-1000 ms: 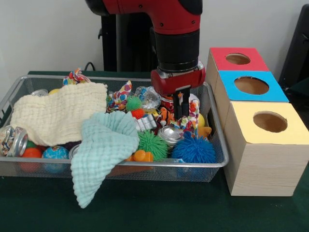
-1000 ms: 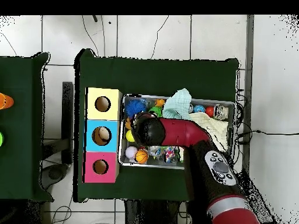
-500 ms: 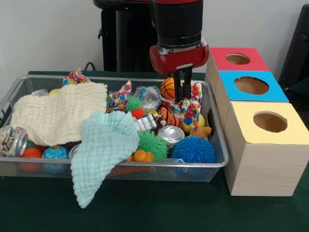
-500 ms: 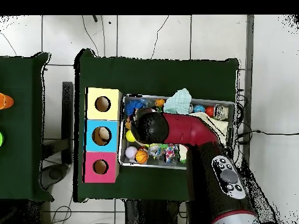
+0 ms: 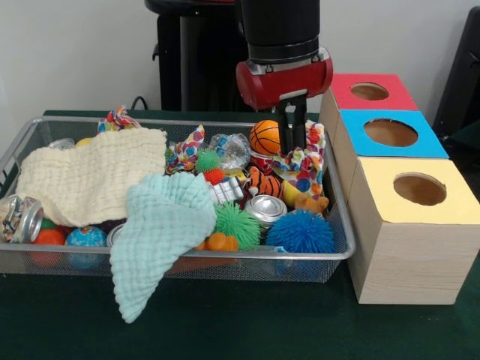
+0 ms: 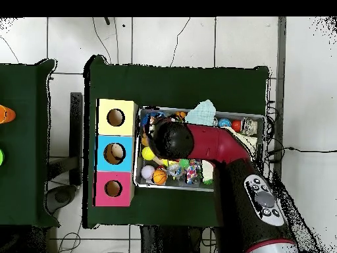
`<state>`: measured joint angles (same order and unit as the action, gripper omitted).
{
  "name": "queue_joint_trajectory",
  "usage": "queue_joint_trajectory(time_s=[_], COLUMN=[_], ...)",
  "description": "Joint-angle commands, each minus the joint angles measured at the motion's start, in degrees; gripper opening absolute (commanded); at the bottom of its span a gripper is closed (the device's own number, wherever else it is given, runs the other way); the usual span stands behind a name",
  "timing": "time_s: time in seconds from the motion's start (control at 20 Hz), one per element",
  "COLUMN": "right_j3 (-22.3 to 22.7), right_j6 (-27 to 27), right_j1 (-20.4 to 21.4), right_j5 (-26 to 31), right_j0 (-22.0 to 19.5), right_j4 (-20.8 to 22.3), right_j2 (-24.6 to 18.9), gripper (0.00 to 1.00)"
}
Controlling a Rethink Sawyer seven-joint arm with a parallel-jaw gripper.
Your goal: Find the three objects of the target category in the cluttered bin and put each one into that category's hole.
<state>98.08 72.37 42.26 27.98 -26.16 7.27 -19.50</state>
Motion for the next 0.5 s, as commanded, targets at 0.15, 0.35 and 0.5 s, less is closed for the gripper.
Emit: queue_joint_trajectory(time_s=[0.15, 0.35, 0.5], right_j3=[3.5, 4.1, 5.0], right_j6=[3.5, 4.9, 6.3], right_j1=[-0.2, -1.0, -2.1], right_j5=[-1.0, -3.6, -7.1], right_j0=[-3.0, -3.1, -3.5], right_j4=[-2.2, -2.5, -2.2], right_j2=[-8.8, -10.9, -12.5], gripper=[0.0, 0.0, 0.0])
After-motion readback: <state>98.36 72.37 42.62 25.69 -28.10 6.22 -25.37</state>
